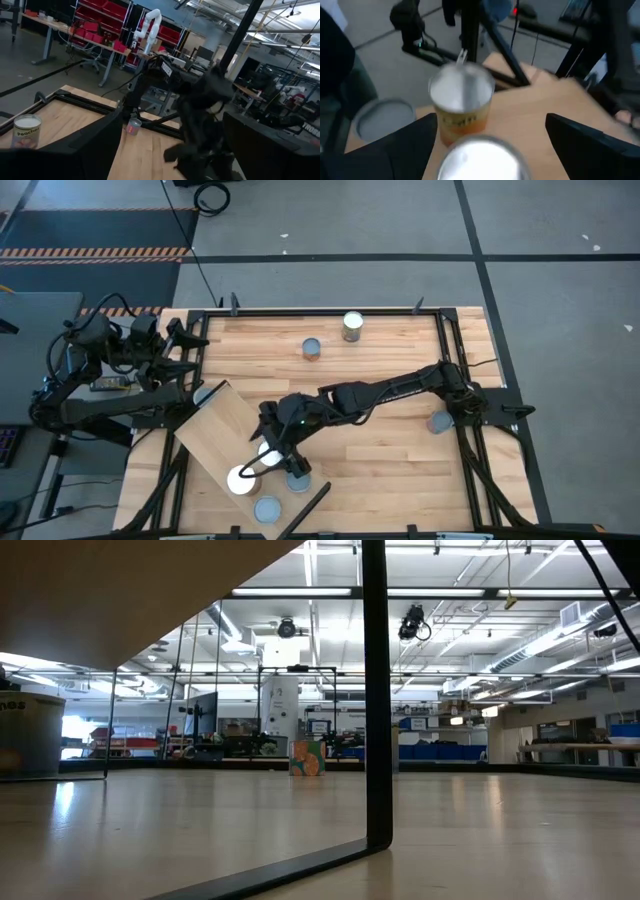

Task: Pick and place cans onto a shelf
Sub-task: Put the canned corn on the shelf aligned with the canned corn, then adjust the canned corn on the shelf, then put the canned oranges on the shelf

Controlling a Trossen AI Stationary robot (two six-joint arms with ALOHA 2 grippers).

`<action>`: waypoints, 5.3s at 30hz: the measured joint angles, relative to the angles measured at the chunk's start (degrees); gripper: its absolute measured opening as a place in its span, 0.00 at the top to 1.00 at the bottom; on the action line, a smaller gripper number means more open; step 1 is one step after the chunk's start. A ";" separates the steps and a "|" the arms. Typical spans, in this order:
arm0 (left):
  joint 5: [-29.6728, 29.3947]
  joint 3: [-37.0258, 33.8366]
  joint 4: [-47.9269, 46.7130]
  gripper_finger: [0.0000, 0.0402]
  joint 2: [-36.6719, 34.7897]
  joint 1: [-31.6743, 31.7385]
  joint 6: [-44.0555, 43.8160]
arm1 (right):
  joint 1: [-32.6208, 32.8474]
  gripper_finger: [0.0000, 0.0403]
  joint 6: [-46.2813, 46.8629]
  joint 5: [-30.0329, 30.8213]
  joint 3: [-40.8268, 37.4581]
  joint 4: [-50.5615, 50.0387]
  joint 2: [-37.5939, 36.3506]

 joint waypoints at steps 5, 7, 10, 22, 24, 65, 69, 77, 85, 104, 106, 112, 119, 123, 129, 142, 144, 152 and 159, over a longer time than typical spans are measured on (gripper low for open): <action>0.01 0.00 -0.01 0.13 0.00 0.00 1.28 | -0.51 0.06 0.34 5.70 9.92 -11.14 -0.09; 0.01 0.00 -0.01 0.13 -0.02 0.02 1.74 | -1.36 0.07 3.08 9.53 7.87 -12.62 -3.62; 0.02 -0.01 -0.13 0.13 -0.02 0.00 2.08 | -3.41 0.07 10.78 14.98 5.74 -18.22 -8.35; 3.25 -0.02 -14.29 0.13 -0.07 0.00 3.59 | -7.69 0.07 28.26 25.30 -7.11 -34.50 -19.03; 5.57 -0.02 -18.69 0.13 -0.07 0.00 3.62 | -7.78 0.07 30.88 25.99 -10.76 -34.02 -20.06; -18.50 -21.22 10.46 0.23 20.34 -49.90 21.14 | -3.87 0.07 39.27 29.18 -20.40 -24.72 -22.67; -19.48 -21.22 11.34 0.23 23.89 -49.90 23.99 | -3.45 0.07 39.41 28.60 -20.40 -24.72 -22.67; -18.40 -21.20 16.22 0.26 26.97 -49.90 22.48 | -3.34 0.07 39.45 28.16 -20.40 -24.72 -22.67; -18.39 -21.20 16.83 0.26 26.97 -49.88 22.15 | -3.34 0.07 39.43 28.16 -20.40 -24.74 -22.67; -27.65 -18.67 5.35 0.26 13.79 -49.79 13.30 | -7.25 0.07 33.24 28.08 -20.42 -21.41 -22.67; -29.53 -16.37 1.15 0.26 11.22 -49.79 10.99 | -8.61 0.07 32.91 27.93 -20.42 -19.63 -22.67; -37.29 -9.62 -11.28 0.26 5.41 -49.79 1.47 | -12.54 0.07 26.99 27.13 -20.42 -16.17 -22.67; -49.41 -5.92 -17.12 0.26 -0.12 -49.79 -0.95 | -18.82 0.07 21.97 25.34 -20.42 -15.71 -22.67; -59.18 -5.72 -19.77 0.26 -3.57 -49.79 -1.12 | -22.83 0.07 18.46 23.97 -22.89 -11.91 -22.69; -70.66 -5.73 -23.23 0.26 -7.11 -49.79 -6.49 | -28.38 0.07 15.70 20.49 -30.06 3.64 -22.64; -89.76 -5.75 -33.01 0.26 -8.84 -49.79 -23.59 | -39.68 0.07 14.16 11.20 -36.32 16.91 -20.20; -91.72 -5.78 -34.45 0.26 -8.61 -49.79 -26.51 | -40.99 0.07 13.71 8.86 -36.44 16.11 -19.23; -98.89 -6.60 -33.73 0.26 -6.05 -49.82 -28.91 | -43.78 0.07 10.76 1.59 -36.37 17.01 -14.70; -98.13 -10.33 -33.40 0.26 -5.25 -49.81 -34.34 | -44.26 0.07 7.00 1.80 -36.32 14.74 -13.18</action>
